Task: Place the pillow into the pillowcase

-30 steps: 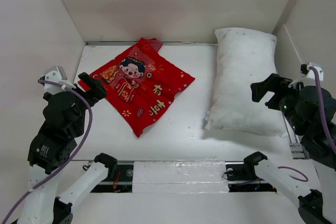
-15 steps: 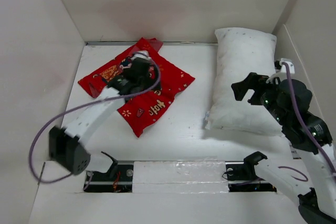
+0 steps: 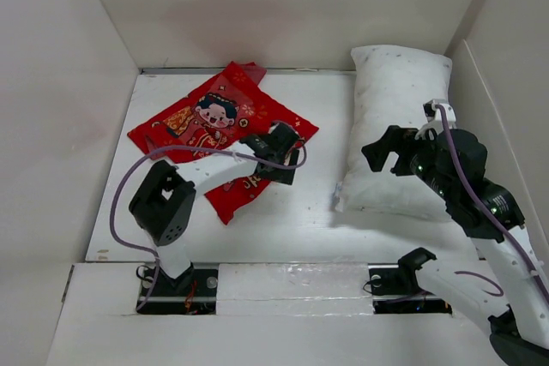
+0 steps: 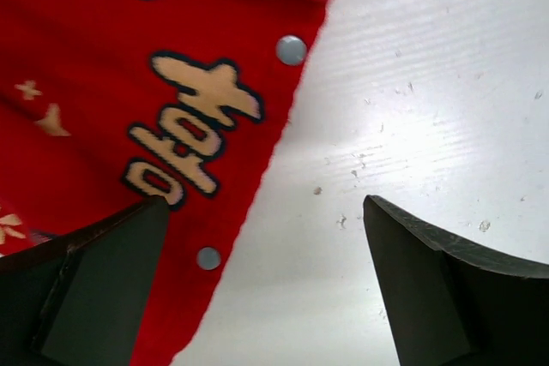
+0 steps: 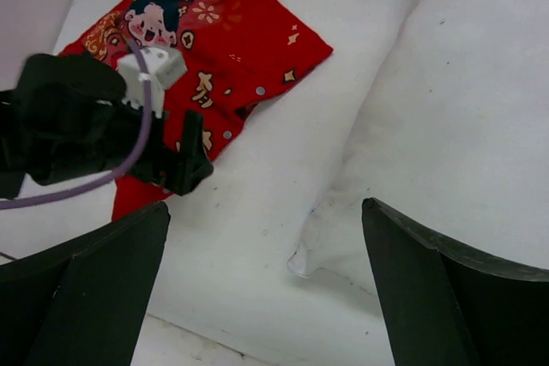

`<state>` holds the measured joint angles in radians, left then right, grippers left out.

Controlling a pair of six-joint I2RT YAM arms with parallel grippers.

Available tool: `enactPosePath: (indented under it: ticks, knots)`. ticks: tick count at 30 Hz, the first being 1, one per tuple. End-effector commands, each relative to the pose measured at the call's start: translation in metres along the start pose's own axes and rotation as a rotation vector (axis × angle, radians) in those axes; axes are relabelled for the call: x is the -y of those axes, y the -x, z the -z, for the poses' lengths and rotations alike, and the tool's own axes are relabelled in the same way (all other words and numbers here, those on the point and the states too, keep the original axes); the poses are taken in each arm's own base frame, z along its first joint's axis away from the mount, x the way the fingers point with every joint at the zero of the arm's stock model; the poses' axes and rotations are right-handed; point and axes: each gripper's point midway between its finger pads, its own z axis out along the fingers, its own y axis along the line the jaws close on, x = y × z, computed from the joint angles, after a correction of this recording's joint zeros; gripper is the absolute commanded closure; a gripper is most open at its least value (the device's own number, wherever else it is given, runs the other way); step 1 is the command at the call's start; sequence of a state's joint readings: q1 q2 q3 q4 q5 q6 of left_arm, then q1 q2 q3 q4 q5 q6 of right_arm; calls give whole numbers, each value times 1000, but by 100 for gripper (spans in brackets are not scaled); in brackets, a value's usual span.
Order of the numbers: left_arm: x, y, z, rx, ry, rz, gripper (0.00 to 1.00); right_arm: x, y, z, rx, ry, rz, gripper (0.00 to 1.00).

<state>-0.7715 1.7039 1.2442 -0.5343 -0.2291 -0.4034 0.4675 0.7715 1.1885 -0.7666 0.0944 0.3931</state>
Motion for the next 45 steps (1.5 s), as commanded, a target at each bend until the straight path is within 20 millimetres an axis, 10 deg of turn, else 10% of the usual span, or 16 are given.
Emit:
enactPosePath:
  ticks: [1, 13, 30, 37, 45]
  knots:
    - [5, -18, -17, -45, 44, -40, 6, -15, 18, 3, 72, 62, 19, 1]
    - [-12, -16, -46, -41, 208, -28, 27, -20, 17, 14, 81, 94, 34, 1]
    - [-5, 11, -36, -11, 121, 17, 100, -27, 9, 2, 49, 119, 43, 1]
    - [8, 43, -3, 65, 31, 13, 97, -33, -2, -14, -8, 142, 49, 1]
    - [21, 29, -17, 16, -30, -4, 81, -32, -6, -16, -17, 139, 50, 1]
